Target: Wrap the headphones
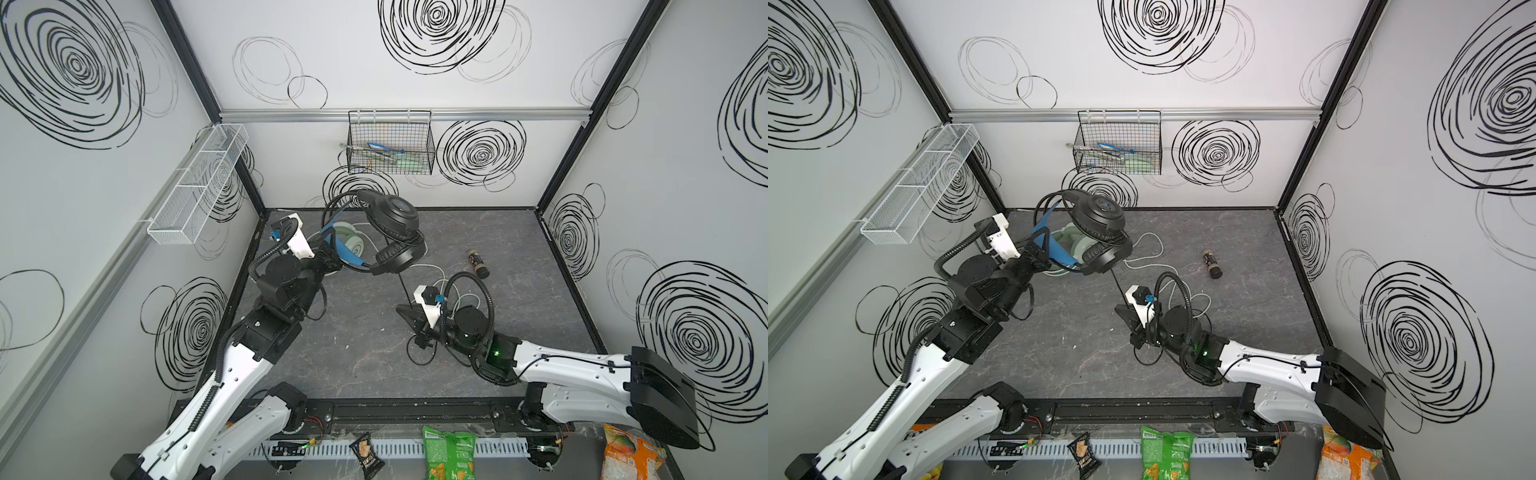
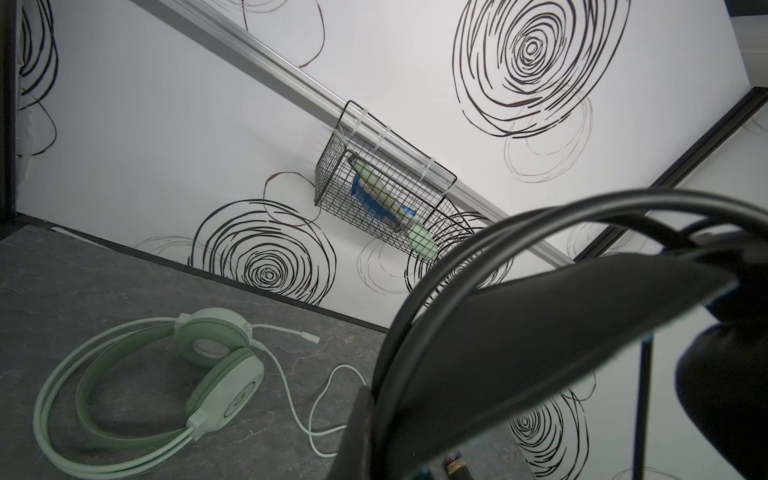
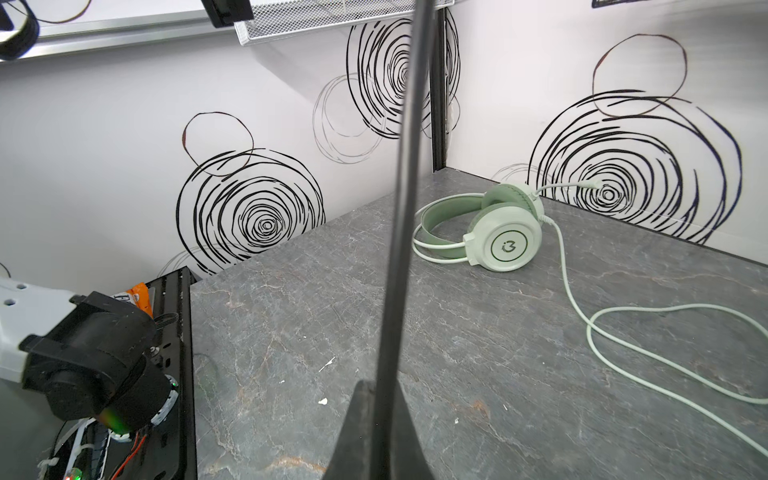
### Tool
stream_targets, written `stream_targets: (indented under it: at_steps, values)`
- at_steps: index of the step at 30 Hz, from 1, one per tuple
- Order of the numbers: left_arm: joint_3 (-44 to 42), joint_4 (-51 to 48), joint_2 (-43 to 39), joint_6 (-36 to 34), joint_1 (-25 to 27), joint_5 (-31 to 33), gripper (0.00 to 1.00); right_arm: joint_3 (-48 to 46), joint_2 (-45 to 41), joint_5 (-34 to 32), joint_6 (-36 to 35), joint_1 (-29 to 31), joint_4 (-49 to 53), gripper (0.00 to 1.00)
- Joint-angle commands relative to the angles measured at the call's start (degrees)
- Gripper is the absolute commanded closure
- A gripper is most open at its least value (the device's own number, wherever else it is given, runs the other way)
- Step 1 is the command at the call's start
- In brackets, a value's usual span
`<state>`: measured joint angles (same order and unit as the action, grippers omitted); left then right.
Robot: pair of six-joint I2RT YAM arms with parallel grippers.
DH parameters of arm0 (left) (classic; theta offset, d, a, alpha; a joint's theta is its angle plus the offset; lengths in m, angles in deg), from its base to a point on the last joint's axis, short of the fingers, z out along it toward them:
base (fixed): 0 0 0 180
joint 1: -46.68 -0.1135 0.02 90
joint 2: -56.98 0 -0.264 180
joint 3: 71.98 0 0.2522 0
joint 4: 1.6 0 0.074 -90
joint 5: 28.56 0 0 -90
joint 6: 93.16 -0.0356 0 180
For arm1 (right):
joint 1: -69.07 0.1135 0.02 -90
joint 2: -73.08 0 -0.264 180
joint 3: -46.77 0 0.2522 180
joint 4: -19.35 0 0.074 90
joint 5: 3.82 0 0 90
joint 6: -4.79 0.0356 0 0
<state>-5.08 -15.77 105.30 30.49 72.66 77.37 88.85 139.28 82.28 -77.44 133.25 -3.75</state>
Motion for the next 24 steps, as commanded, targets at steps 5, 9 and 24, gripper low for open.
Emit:
stream_targets:
  at_steps: [5,9,24]
  values:
    - [2.49,9.85,1.48,5.64,-0.24,4.57,1.00,-0.39,0.82,-4.48,1.54,0.87,0.39,1.00]
    - [2.33,10.17,1.43,7.67,0.23,4.06,1.00,0.41,2.88,-7.42,1.87,0.79,0.10,1.00]
    - [2.40,10.48,2.99,13.53,0.78,2.59,1.00,6.13,13.34,-8.51,1.65,3.52,-1.37,1.00]
